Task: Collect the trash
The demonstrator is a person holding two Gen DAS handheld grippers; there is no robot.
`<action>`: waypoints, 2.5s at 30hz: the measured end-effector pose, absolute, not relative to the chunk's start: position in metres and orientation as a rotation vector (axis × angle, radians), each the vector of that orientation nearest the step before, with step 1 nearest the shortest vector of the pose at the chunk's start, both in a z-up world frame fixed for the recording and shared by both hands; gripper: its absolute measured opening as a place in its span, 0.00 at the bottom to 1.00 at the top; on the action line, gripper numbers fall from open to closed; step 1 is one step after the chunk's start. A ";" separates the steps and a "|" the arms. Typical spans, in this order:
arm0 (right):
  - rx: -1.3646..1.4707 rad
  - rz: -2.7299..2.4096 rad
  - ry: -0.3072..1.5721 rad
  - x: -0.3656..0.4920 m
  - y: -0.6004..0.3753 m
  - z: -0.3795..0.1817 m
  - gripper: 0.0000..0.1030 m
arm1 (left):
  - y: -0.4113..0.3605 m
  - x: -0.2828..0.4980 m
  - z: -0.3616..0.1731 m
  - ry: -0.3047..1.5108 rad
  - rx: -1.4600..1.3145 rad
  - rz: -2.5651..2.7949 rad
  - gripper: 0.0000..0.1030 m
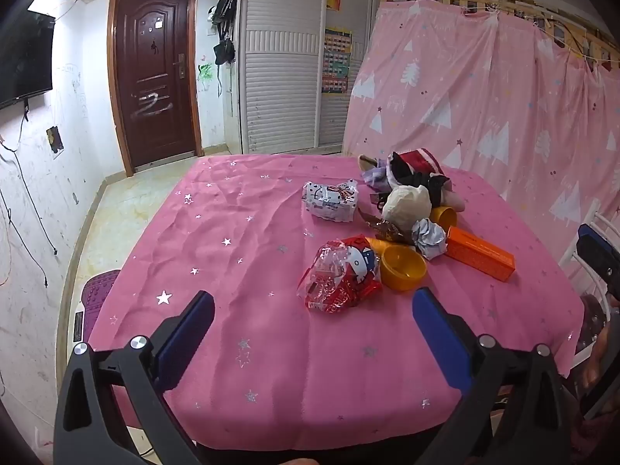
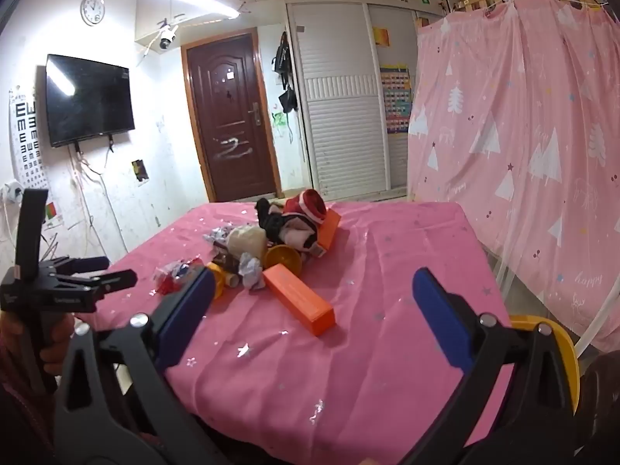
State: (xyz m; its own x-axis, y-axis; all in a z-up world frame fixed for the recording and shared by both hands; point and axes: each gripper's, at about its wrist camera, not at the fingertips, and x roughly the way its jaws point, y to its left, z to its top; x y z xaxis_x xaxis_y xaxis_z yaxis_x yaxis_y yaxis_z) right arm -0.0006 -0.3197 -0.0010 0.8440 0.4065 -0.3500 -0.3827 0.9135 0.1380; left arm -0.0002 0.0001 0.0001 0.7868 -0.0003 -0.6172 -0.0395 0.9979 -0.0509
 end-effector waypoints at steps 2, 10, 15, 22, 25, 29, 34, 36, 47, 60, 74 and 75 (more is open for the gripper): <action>0.063 0.417 0.398 0.000 -0.320 -0.001 0.95 | 0.000 0.000 0.000 0.667 -0.061 0.021 0.93; 0.056 0.418 0.391 -0.003 -0.318 0.001 0.95 | -0.002 0.003 -0.003 0.674 -0.057 0.023 0.93; 0.062 0.418 0.398 0.000 -0.319 0.000 0.95 | -0.002 0.003 -0.004 0.675 -0.056 0.021 0.93; 0.059 0.420 0.402 -0.001 -0.322 0.002 0.95 | -0.003 0.003 -0.004 0.676 -0.056 0.021 0.93; 0.058 0.419 0.402 0.000 -0.323 0.003 0.95 | -0.004 0.003 -0.007 0.674 -0.053 0.019 0.93; 0.057 0.418 0.401 0.000 -0.323 0.003 0.95 | -0.006 0.003 -0.008 0.676 -0.053 0.017 0.93; 0.058 0.419 0.398 0.001 -0.322 0.001 0.95 | -0.006 0.002 -0.008 0.677 -0.053 0.015 0.93; 0.059 0.418 0.396 0.000 -0.321 0.000 0.95 | -0.007 0.002 -0.008 0.677 -0.052 0.013 0.93; 0.057 0.418 0.396 -0.001 -0.322 0.001 0.95 | -0.007 0.002 -0.008 0.678 -0.053 0.013 0.93; 0.055 0.418 0.393 -0.001 -0.322 0.001 0.95 | -0.007 0.001 -0.007 0.679 -0.052 0.010 0.93; 0.053 0.418 0.390 -0.003 -0.320 0.002 0.95 | -0.009 0.000 -0.007 0.684 -0.050 0.007 0.93; 0.054 0.419 0.388 -0.003 -0.320 0.002 0.95 | -0.009 0.000 -0.007 0.685 -0.049 0.005 0.93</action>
State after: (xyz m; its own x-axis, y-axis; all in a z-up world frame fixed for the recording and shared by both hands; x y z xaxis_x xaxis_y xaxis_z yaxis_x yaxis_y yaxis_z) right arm -0.0028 -0.3202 0.0024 0.8415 0.4067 -0.3556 -0.3862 0.9132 0.1304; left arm 0.0000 -0.0091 -0.0074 0.7747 -0.0112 -0.6322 -0.0212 0.9988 -0.0437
